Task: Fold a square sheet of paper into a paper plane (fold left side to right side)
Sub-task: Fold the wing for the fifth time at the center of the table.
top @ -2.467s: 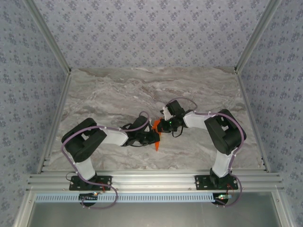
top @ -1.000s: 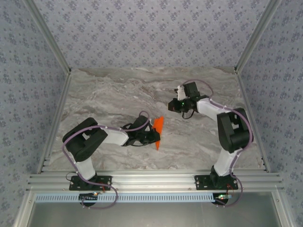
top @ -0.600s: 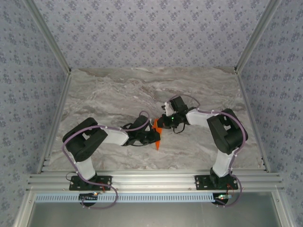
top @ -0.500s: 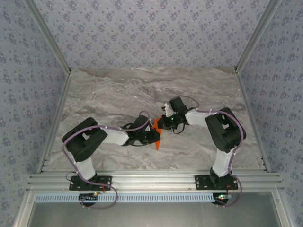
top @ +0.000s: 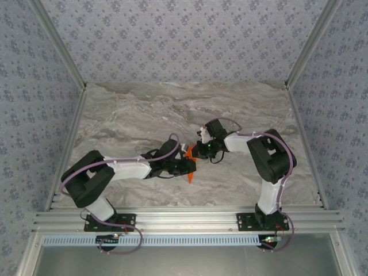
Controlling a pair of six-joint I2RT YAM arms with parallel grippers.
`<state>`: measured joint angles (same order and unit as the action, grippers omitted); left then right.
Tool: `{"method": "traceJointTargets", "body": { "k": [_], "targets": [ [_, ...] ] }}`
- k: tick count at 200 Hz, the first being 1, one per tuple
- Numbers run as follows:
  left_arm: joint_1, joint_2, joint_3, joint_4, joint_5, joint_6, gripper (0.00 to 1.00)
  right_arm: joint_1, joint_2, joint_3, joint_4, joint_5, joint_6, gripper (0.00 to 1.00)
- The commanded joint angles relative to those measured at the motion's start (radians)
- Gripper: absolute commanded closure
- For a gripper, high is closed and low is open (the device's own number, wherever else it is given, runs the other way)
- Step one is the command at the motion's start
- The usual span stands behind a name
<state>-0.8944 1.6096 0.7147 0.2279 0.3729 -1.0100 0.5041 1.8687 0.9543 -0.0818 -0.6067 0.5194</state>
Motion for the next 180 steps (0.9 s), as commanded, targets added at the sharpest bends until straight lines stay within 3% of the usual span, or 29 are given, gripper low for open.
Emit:
{"method": "traceJointTargets", "body": {
  "k": [1,83,180],
  "targets": [
    [-0.008,-0.006,0.028,-0.054,0.021,0.023,0.80,0.005,0.047,0.001,-0.059,0.070,-0.008,0.97],
    [-0.008,0.105,0.026,-0.039,0.026,0.012,0.80,0.008,0.048,0.011,-0.085,0.081,-0.019,0.97],
    [-0.039,0.113,0.016,-0.080,0.017,0.011,0.80,-0.002,0.062,0.026,-0.117,0.100,-0.027,0.97]
  ]
}}
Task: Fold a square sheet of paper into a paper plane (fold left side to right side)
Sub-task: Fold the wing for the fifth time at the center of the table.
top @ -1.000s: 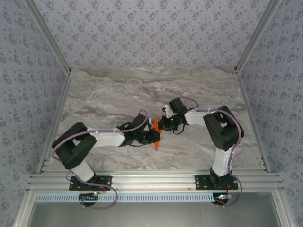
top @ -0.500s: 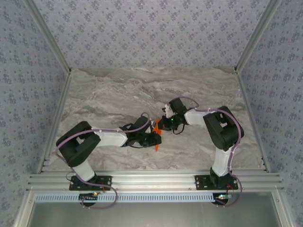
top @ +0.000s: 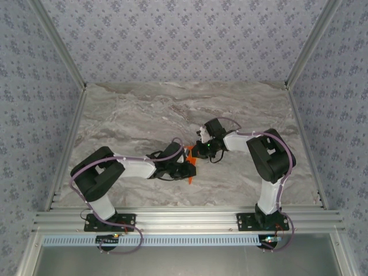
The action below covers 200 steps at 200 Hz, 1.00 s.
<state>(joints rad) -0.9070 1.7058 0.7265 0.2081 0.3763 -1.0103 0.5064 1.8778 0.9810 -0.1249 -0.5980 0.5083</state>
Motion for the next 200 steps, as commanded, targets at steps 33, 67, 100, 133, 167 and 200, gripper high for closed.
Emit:
{"method": "traceJointTargets", "body": {
  "k": [33,67,100,133,167,200],
  "targets": [
    [-0.041,0.011,-0.015,-0.073,0.007,0.001,0.80,-0.016,0.059,0.004,-0.087,0.093,-0.018,0.97],
    [-0.054,-0.001,-0.034,-0.090,0.001,-0.008,0.81,-0.027,0.065,0.007,-0.100,0.099,-0.022,0.97],
    [-0.061,-0.029,-0.065,-0.092,-0.006,-0.017,0.81,-0.034,0.068,0.012,-0.111,0.102,-0.027,0.97],
    [-0.062,-0.059,-0.093,-0.084,-0.007,-0.019,0.82,-0.035,0.076,0.024,-0.120,0.105,-0.033,0.97],
    [-0.073,-0.072,-0.100,-0.071,0.001,-0.010,0.83,-0.035,0.085,0.032,-0.127,0.107,-0.036,0.97],
    [-0.082,-0.069,-0.108,-0.069,-0.003,-0.013,0.83,-0.035,0.088,0.034,-0.130,0.108,-0.039,0.97]
  ]
}}
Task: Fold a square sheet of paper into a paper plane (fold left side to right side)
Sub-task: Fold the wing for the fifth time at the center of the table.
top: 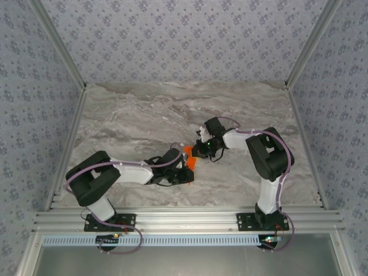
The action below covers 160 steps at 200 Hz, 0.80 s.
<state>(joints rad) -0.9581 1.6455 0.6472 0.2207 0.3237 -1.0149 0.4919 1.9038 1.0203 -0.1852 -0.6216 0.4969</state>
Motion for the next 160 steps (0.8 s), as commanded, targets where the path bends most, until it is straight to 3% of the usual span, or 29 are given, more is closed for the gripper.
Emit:
{"method": "traceJointTargets", "body": {
  "k": [1,160],
  "targets": [
    [-0.031,-0.009,-0.028,-0.081,0.050,-0.009,0.83,-0.020,0.062,-0.006,-0.071,0.132,-0.027,0.97],
    [-0.064,-0.066,-0.102,-0.090,0.028,-0.044,0.86,-0.024,0.064,-0.002,-0.088,0.138,-0.032,0.97]
  ]
}}
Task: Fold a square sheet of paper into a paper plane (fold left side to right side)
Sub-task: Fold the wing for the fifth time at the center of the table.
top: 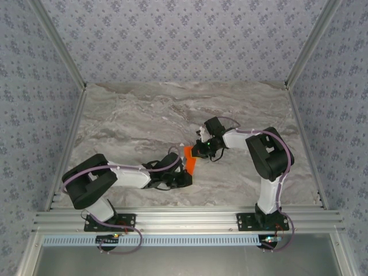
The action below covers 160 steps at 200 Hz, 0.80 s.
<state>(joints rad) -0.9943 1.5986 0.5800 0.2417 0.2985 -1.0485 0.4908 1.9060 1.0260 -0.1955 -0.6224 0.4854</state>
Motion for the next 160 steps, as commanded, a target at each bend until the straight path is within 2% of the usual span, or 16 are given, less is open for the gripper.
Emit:
{"method": "traceJointTargets", "body": {
  "k": [1,58,101,130,160],
  "targets": [
    [-0.027,-0.019,-0.036,-0.112,0.053,-0.011,0.86,-0.022,0.062,-0.007,-0.077,0.139,-0.021,0.97],
    [-0.020,-0.094,-0.045,-0.122,0.041,-0.006,0.87,-0.021,0.059,-0.006,-0.076,0.133,-0.022,0.97],
    [0.058,-0.198,0.012,-0.176,0.070,0.054,0.86,-0.018,0.055,-0.002,-0.082,0.134,-0.024,0.97],
    [0.075,-0.167,0.105,-0.221,0.097,0.121,0.85,-0.017,0.056,-0.003,-0.081,0.136,-0.024,0.97],
    [0.081,-0.057,0.198,-0.238,0.108,0.176,0.84,-0.014,0.056,-0.001,-0.080,0.135,-0.023,0.97]
  ]
}}
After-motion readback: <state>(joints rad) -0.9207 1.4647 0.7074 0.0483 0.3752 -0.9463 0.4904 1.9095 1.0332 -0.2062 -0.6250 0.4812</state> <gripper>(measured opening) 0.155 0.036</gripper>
